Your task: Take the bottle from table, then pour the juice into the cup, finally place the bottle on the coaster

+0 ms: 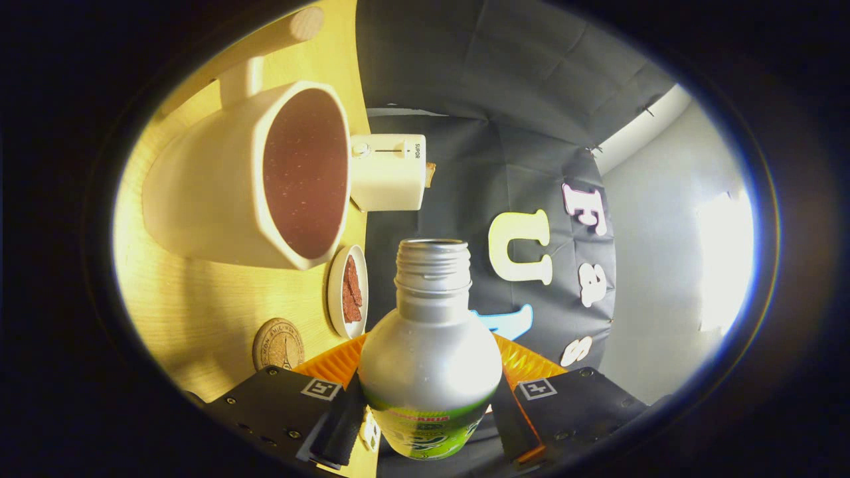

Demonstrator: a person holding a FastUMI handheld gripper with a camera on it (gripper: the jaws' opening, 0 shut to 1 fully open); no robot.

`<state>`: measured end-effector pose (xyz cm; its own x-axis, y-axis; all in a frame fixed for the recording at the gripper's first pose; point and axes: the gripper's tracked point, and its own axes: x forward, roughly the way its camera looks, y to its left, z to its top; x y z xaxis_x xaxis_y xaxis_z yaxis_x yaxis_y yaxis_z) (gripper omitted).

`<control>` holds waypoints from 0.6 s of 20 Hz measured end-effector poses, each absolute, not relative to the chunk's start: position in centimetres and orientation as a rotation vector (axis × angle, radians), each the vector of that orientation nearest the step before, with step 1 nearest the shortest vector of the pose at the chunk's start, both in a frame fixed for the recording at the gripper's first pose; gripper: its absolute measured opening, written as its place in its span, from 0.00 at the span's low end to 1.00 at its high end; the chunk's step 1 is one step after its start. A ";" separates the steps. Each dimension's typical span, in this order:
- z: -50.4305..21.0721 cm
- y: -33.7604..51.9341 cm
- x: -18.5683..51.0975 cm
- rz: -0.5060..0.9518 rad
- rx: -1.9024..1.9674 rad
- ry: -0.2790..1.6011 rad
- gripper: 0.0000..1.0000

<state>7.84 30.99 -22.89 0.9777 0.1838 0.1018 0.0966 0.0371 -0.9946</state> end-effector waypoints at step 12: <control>-20.9 31.9 7.7 0.040 -1.712 -0.337 0.81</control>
<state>7.67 31.91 -20.92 0.9556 0.2451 0.1638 0.1999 -0.1303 -0.9711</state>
